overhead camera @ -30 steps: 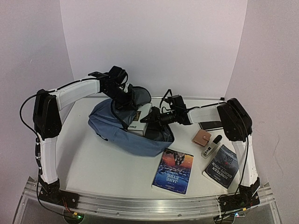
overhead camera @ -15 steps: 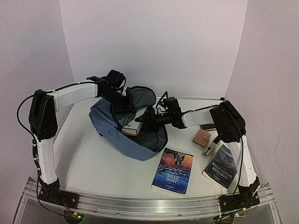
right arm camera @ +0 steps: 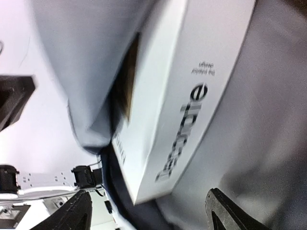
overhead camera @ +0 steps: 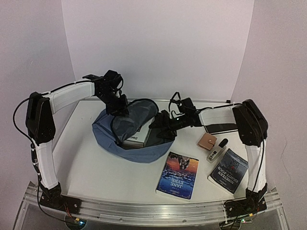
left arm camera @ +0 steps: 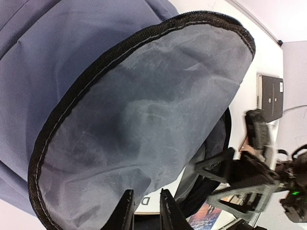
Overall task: Pack the student bag
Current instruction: Place the book in the student bag.
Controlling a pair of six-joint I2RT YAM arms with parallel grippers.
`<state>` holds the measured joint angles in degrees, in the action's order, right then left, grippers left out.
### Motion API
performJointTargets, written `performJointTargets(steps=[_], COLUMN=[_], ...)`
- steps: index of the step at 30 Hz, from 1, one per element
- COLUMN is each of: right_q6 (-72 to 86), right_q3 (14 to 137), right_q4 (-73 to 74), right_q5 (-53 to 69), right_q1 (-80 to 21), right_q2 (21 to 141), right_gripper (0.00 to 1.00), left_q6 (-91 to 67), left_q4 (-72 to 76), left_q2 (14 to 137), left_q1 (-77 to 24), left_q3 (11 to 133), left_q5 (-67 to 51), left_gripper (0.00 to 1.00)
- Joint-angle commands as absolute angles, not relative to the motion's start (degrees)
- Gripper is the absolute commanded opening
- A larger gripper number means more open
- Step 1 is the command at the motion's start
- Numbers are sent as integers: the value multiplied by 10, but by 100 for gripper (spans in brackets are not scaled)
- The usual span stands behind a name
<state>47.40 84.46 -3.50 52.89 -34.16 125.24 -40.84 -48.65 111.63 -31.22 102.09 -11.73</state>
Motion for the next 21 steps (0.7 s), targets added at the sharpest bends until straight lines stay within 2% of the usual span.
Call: performJointTargets(steps=[1,5,7,12,21], right_q6=[384,353,340,288,298], right_q3=[842,829,806,766,778], right_q4=[45,105,143,234,240], right_q5=[529,510,480,381,358], right_q1=[-334,-315,-300,-275,-276], right_q2=[1161,1118,1090,1047,1118], right_gripper=[83,81,81,83,83], left_q6=[-405,-361,-341,-323,-349], left_q4=[-504,-478,-499,-557,-582], left_q2=[1107,1070,1069,1121,1247], left_q1=[-315,-343,-362,-413,-457], left_q3=[1041,1042,1068,1135,1222], left_q5=[-103,-90,-84,-104,-128], left_gripper=[24,38,41,43,42])
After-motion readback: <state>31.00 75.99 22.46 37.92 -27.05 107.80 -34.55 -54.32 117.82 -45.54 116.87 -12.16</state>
